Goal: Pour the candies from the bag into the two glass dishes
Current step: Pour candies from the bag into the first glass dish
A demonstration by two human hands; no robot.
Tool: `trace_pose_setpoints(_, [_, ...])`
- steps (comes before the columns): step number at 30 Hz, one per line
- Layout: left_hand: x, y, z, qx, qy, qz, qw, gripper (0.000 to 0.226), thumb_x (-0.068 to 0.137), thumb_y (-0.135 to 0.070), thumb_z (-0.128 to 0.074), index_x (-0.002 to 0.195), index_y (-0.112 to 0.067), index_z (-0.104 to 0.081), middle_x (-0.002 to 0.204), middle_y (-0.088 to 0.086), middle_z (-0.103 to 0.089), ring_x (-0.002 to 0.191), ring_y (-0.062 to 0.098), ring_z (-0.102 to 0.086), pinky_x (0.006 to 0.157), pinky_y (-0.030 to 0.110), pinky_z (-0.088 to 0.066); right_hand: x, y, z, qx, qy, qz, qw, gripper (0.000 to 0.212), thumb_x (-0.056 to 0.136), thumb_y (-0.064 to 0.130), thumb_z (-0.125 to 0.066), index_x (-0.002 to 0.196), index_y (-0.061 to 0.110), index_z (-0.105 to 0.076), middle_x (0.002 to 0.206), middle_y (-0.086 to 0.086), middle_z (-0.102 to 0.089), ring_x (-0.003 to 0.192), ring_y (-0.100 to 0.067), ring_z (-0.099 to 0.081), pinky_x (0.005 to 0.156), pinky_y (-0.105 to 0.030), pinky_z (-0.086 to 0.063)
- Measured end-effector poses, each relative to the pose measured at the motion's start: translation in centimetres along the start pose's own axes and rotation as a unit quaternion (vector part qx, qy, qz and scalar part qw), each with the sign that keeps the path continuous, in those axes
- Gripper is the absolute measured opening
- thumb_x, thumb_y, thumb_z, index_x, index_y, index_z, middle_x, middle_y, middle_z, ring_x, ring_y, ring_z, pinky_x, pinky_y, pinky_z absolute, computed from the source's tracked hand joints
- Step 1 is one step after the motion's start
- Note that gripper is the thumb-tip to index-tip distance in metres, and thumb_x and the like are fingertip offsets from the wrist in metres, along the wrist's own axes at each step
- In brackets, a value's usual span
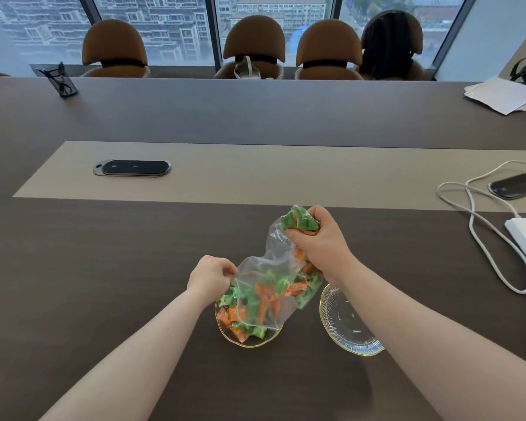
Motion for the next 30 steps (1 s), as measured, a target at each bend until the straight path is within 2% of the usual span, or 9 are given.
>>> trace_pose_setpoints(5, [-0.5, -0.6, 1.0, -0.011, -0.008, -0.002, 1.000, 0.017, 0.082, -0.021, -0.061, 0.082, -0.030, -0.076, 0.091, -0.011, -0.075, 0.092, 0.011, -0.065, 0.077, 0.028, -0.052, -0.2, 1.0, 0.1, -0.010, 0.006, 0.020, 1.000, 0.028, 0.076, 0.015, -0.073, 0.074, 0.019, -0.045, 0.063, 0.002, -0.045, 0.055, -0.012, -0.043, 0.053, -0.027, -0.042])
trace_pose_setpoints(10, [-1.0, -0.9, 2.6, -0.016, -0.010, -0.004, 1.000, 0.028, 0.079, -0.024, -0.061, 0.061, -0.045, -0.061, 0.085, -0.015, -0.072, 0.097, 0.012, -0.061, 0.085, 0.033, -0.053, -0.2, 1.8, 0.4, -0.010, -0.007, 0.032, 0.999, 0.027, 0.075, 0.015, -0.073, 0.075, 0.019, -0.046, 0.065, 0.001, -0.046, 0.060, -0.015, -0.044, 0.056, -0.030, -0.043])
trace_pose_setpoints(16, [-2.0, -1.3, 4.5, -0.014, -0.020, -0.007, 1.000, 0.034, 0.081, -0.019, -0.058, 0.058, -0.045, -0.058, 0.072, -0.022, -0.064, 0.094, 0.014, -0.059, 0.082, 0.030, -0.050, -0.6, 1.8, 1.3, 0.000, -0.030, 0.032, 0.999, 0.025, 0.075, 0.012, -0.072, 0.077, 0.014, -0.048, 0.065, 0.002, -0.045, 0.058, -0.013, -0.043, 0.055, -0.027, -0.041])
trace_pose_setpoints(20, [-2.5, -1.6, 5.1, -0.011, -0.030, -0.010, 0.999, 0.034, 0.080, -0.018, -0.058, 0.060, -0.045, -0.059, 0.075, -0.021, -0.064, 0.093, 0.013, -0.058, 0.081, 0.030, -0.050, -1.0, 1.1, 1.9, 0.009, -0.046, 0.013, 0.999, 0.027, 0.075, 0.011, -0.072, 0.085, 0.003, -0.048, 0.069, -0.001, -0.046, 0.060, -0.013, -0.044, 0.057, -0.028, -0.041])
trace_pose_setpoints(24, [-2.9, -2.0, 5.7, -0.009, -0.042, -0.015, 0.999, 0.037, 0.079, -0.016, -0.057, 0.059, -0.047, -0.057, 0.074, -0.020, -0.064, 0.090, 0.013, -0.059, 0.079, 0.029, -0.049, -1.2, 0.5, 2.5, 0.032, -0.066, -0.001, 0.997, 0.024, 0.075, 0.008, -0.072, 0.080, 0.014, -0.049, 0.068, 0.000, -0.048, 0.060, -0.016, -0.046, 0.056, -0.030, -0.042])
trace_pose_setpoints(30, [-3.3, -2.8, 6.2, -0.008, -0.063, -0.019, 0.998, 0.030, 0.082, -0.018, -0.057, 0.066, -0.043, -0.061, 0.083, -0.015, -0.067, 0.088, 0.013, -0.062, 0.076, 0.027, -0.048, -1.3, -0.3, 3.5, 0.039, -0.089, -0.013, 0.995, 0.026, 0.075, 0.007, -0.070, 0.076, 0.018, -0.046, 0.067, 0.000, -0.048, 0.059, -0.018, -0.046, 0.055, -0.031, -0.042])
Point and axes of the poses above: each hand's wrist, its own x-axis towards the middle knuckle, its own z-axis out of the back of the hand, y = z × x, the point moved 2 cm from there along x, towards the middle knuckle
